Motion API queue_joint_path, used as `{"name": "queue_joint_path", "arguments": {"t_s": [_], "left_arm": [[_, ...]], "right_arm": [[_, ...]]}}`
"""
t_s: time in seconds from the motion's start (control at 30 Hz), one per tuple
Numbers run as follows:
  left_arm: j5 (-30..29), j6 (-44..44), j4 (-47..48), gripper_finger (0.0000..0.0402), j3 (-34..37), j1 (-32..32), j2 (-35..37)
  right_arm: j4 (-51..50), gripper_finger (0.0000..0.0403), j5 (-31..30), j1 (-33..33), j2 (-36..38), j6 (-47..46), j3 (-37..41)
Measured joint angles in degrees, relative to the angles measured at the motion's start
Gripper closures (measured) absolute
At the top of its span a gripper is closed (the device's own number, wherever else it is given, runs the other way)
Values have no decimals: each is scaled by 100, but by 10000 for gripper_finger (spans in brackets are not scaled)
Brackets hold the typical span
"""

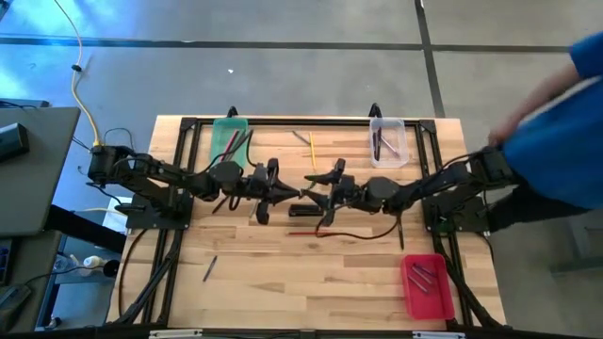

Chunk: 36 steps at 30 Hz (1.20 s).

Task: Sort crayons/erasers/pens/pencils in bins
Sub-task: Put the green pen into the transparent bin

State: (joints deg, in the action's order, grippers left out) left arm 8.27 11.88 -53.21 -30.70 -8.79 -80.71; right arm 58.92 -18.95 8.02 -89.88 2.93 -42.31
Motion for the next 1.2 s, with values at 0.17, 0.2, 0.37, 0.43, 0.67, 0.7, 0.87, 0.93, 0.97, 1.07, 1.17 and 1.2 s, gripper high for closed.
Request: {"name": "queue_joint_path", "arguments": {"t_s": [0.17,0.2,0.37,0.43,0.67,0.7,0.87,0.93,0.97,1.07,1.17,1.2], "left_arm": [[0,0,15,401,0,1,0],[0,0,16,401,0,8,0],[-5,-136,203,401,-4,27,0],[-1,-164,367,401,-4,27,0],[-41,-773,1241,401,-4,287,0],[-74,-807,1316,401,-4,354,0],[-404,-957,1458,401,-4,800,0],[-581,-976,1459,401,-4,977,0],[-691,-1002,1466,401,-4,1076,0],[-1034,-1014,1550,401,-4,1335,0],[-1416,-969,1706,401,-4,1591,0],[-1535,-949,1763,401,-4,1676,0]], "right_arm": [[-1,281,120,-23,-166,73,-192],[7,302,123,-8,-193,125,-214],[-183,391,95,12,-202,262,-226],[-441,383,94,15,-146,201,-226],[-2309,397,-64,92,323,-136,-227],[-2647,396,-86,117,399,-248,-252],[-4884,402,-525,380,648,-1255,-485],[-5732,400,-658,495,647,-1872,-566],[-6040,397,-736,555,636,-2211,-572],[-6961,383,-784,679,631,-3239,-559],[-7804,354,-778,721,631,-4443,-552],[-8007,340,-768,714,631,-4776,-552]]}}
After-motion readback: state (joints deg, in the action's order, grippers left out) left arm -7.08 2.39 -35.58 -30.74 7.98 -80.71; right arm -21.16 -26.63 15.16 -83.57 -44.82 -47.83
